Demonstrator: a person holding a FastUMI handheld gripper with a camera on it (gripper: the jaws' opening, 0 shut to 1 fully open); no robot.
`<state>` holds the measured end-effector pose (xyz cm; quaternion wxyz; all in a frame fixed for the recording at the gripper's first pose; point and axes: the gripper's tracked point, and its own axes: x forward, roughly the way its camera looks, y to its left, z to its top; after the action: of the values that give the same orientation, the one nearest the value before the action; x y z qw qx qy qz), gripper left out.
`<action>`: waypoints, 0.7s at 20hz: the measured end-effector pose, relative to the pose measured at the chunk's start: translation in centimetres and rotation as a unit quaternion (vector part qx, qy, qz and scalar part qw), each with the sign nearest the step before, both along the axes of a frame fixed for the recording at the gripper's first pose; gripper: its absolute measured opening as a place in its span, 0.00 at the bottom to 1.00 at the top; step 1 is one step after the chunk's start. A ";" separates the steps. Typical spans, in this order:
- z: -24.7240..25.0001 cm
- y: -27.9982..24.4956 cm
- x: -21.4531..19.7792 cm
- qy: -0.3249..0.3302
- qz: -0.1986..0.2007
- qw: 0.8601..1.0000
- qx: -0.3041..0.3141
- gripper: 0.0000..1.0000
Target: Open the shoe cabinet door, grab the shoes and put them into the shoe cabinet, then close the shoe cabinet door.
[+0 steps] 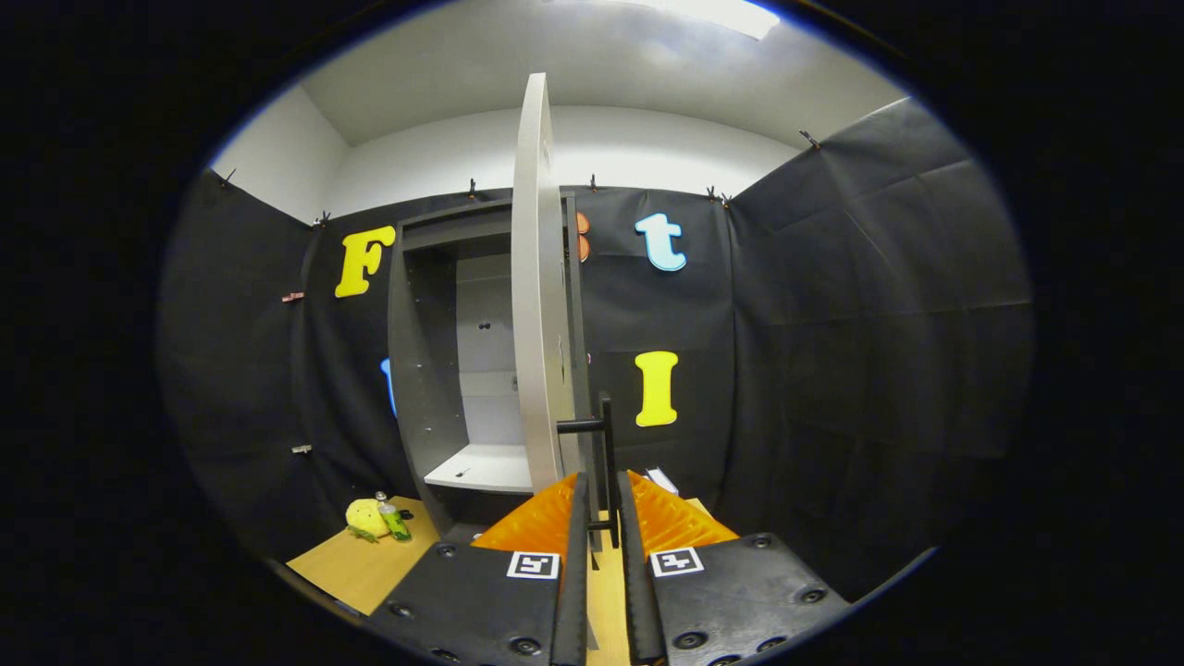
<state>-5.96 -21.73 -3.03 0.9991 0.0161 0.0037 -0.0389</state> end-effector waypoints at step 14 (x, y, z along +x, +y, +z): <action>-19.3 16.7 -1.0 0.091 0.111 0.990 0.014 0.21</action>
<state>-6.93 -5.08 -22.30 0.9924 0.0261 0.0969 0.0711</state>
